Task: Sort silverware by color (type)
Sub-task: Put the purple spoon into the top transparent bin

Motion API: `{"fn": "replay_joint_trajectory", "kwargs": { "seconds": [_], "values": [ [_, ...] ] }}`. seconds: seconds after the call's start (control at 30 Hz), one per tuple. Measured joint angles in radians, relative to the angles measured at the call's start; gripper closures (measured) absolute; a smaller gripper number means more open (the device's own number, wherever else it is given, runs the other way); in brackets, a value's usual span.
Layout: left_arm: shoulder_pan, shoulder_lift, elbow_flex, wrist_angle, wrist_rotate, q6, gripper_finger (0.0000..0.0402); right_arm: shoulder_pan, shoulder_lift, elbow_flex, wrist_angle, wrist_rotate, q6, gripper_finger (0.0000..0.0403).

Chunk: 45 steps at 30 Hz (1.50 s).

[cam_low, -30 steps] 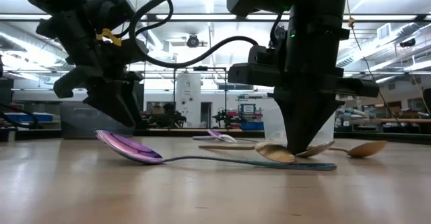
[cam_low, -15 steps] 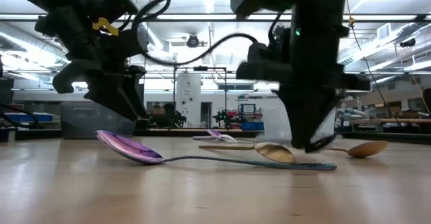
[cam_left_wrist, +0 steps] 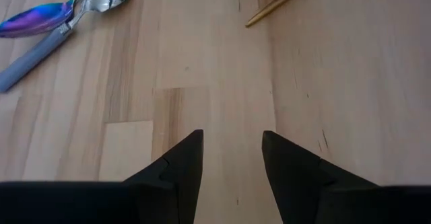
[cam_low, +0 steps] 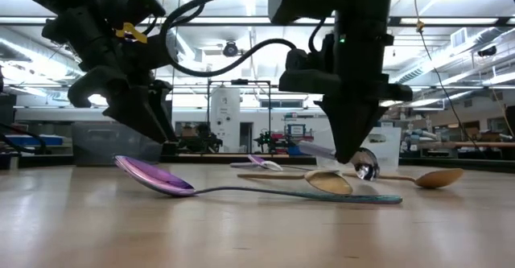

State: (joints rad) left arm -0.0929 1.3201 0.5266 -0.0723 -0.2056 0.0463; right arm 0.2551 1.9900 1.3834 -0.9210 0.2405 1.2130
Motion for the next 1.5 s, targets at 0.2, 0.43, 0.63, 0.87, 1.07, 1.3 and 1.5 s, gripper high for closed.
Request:
{"fn": "replay_joint_trajectory", "kwargs": {
  "seconds": [0.2, 0.43, 0.63, 0.87, 1.07, 1.3, 1.5],
  "values": [
    [-0.001, 0.0, 0.0, 0.002, 0.0, -0.036, 0.0242, -0.011, 0.0, 0.001, 0.001, 0.001, -0.057, 0.0395],
    [0.028, 0.0, -0.001, 0.078, 0.0, -0.037, 0.0242, -0.018, -0.016, 0.003, -0.004, 0.05, -0.109, 0.0395],
    [0.109, -0.009, -0.001, 0.071, -0.001, -0.011, 0.0242, -0.056, -0.087, 0.003, -0.027, 0.125, -0.178, 0.0395],
    [0.143, -0.023, -0.001, 0.073, -0.001, 0.02, 0.0242, -0.115, -0.192, 0.003, -0.088, 0.2, -0.235, 0.0395],
    [0.143, -0.066, -0.001, 0.091, -0.014, 0.096, 0.0242, -0.174, -0.252, 0.003, -0.137, 0.251, -0.26, 0.0395],
    [0.168, -0.105, 0.0, 0.175, -0.026, 0.202, 0.0242, -0.261, -0.269, 0.003, -0.15, 0.256, -0.347, 0.0395],
    [0.222, -0.106, 0.0, 0.216, -0.028, 0.253, 0.0242, -0.334, -0.269, 0.003, -0.169, 0.238, -0.428, 0.0395]
  ]
}}
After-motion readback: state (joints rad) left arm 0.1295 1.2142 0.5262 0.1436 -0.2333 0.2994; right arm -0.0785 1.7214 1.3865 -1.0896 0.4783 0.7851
